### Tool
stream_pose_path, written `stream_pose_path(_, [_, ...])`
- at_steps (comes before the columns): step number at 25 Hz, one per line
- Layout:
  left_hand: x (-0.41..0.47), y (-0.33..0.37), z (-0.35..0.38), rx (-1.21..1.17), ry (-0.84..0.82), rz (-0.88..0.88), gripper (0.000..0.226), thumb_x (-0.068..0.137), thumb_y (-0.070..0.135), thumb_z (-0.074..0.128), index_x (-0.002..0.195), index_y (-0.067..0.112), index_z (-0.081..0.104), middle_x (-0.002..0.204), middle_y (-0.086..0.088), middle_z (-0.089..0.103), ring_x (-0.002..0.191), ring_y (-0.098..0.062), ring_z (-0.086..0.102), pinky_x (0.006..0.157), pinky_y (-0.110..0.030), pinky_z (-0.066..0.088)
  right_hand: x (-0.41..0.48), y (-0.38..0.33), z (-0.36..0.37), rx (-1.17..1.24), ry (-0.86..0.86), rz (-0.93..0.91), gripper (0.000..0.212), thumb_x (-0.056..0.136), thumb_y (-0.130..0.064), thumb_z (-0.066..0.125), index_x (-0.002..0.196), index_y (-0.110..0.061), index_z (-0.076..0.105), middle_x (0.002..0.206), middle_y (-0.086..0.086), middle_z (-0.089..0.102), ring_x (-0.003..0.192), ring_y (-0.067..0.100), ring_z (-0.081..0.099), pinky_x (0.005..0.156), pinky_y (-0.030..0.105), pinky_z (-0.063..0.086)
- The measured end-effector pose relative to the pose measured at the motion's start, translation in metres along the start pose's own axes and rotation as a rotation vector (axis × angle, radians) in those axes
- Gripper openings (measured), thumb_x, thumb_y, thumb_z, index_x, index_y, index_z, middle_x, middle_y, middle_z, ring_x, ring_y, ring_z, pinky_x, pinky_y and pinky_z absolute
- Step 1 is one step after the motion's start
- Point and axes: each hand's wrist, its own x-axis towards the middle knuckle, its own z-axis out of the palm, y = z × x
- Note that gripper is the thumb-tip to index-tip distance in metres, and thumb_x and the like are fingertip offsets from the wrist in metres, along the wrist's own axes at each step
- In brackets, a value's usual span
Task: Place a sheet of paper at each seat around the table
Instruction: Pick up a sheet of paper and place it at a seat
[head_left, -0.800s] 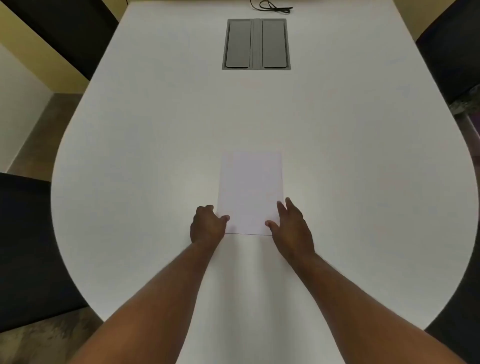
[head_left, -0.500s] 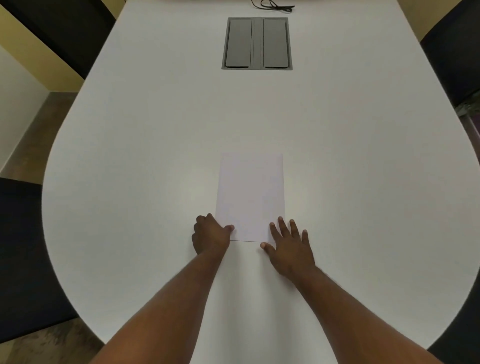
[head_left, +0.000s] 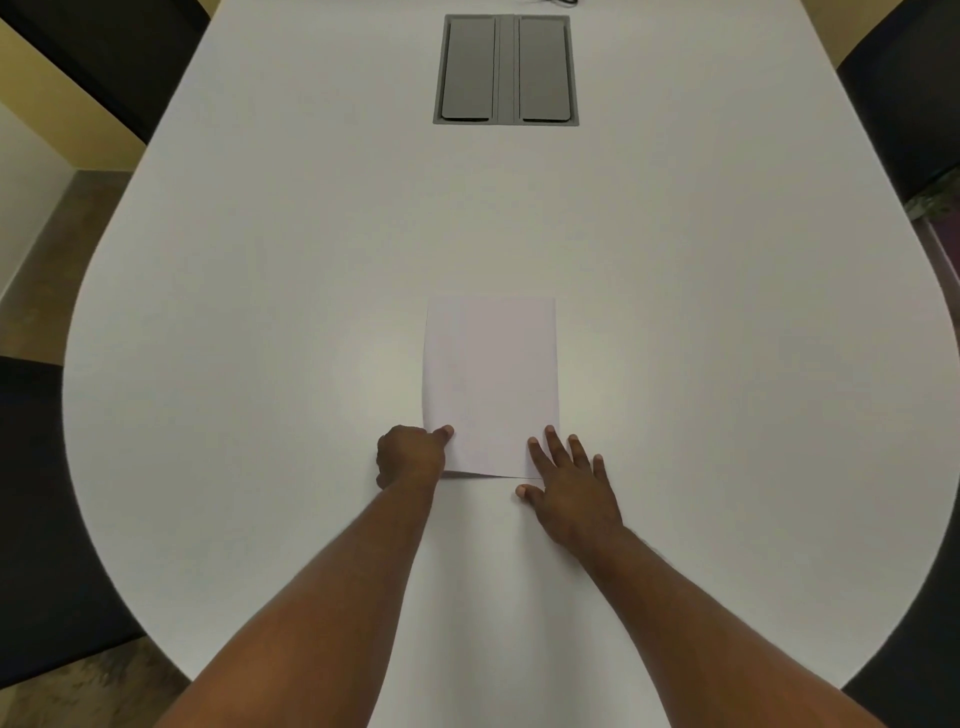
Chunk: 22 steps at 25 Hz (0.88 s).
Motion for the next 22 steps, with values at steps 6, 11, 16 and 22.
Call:
stream_pose_path(6, [-0.004, 0.009, 0.001, 0.160, 0.087, 0.086, 0.055, 0.081, 0.041, 0.076, 0.123, 0.010, 0.059, 0.126, -0.011, 0.059, 0.115, -0.033, 0.061, 0.099, -0.044, 0.047, 0.001, 0.001, 0.000, 0.025, 0.020, -0.006, 0.066, 0.101, -0.049, 0.039, 0.158, -0.034, 0.008, 0.167, -0.010, -0.006, 0.154, 0.022, -0.003, 0.122, 0.049, 0.006])
stream_pose_path(11, [-0.002, 0.001, 0.003, 0.368, 0.172, 0.232, 0.033, 0.087, 0.029, 0.071, 0.114, 0.011, 0.069, 0.114, -0.010, 0.062, 0.101, -0.033, 0.065, 0.090, -0.039, 0.048, 0.001, 0.005, 0.003, 0.066, 0.074, -0.003, 0.060, 0.103, -0.042, 0.043, 0.157, -0.032, 0.018, 0.167, -0.007, 0.001, 0.154, 0.020, 0.003, 0.122, 0.044, 0.011])
stream_pose_path(16, [-0.001, -0.010, 0.012, 0.330, 0.206, 0.287, 0.025, 0.088, 0.027, 0.069, 0.109, 0.014, 0.075, 0.111, -0.009, 0.070, 0.100, -0.033, 0.067, 0.092, -0.039, 0.048, 0.006, -0.003, -0.001, 0.331, 0.193, 0.153, 0.059, 0.101, -0.036, 0.048, 0.155, -0.023, 0.028, 0.165, 0.004, 0.019, 0.150, 0.020, 0.018, 0.117, 0.036, 0.026])
stream_pose_path(22, [-0.003, -0.016, 0.019, 0.248, 0.228, 0.285, 0.011, 0.088, 0.024, 0.069, 0.097, 0.017, 0.070, 0.102, -0.003, 0.074, 0.098, -0.028, 0.068, 0.091, -0.037, 0.041, 0.018, -0.023, -0.011, 0.660, 0.368, 0.332, 0.059, 0.093, -0.023, 0.065, 0.147, -0.015, 0.042, 0.143, 0.007, 0.052, 0.132, 0.026, 0.047, 0.106, 0.037, 0.039])
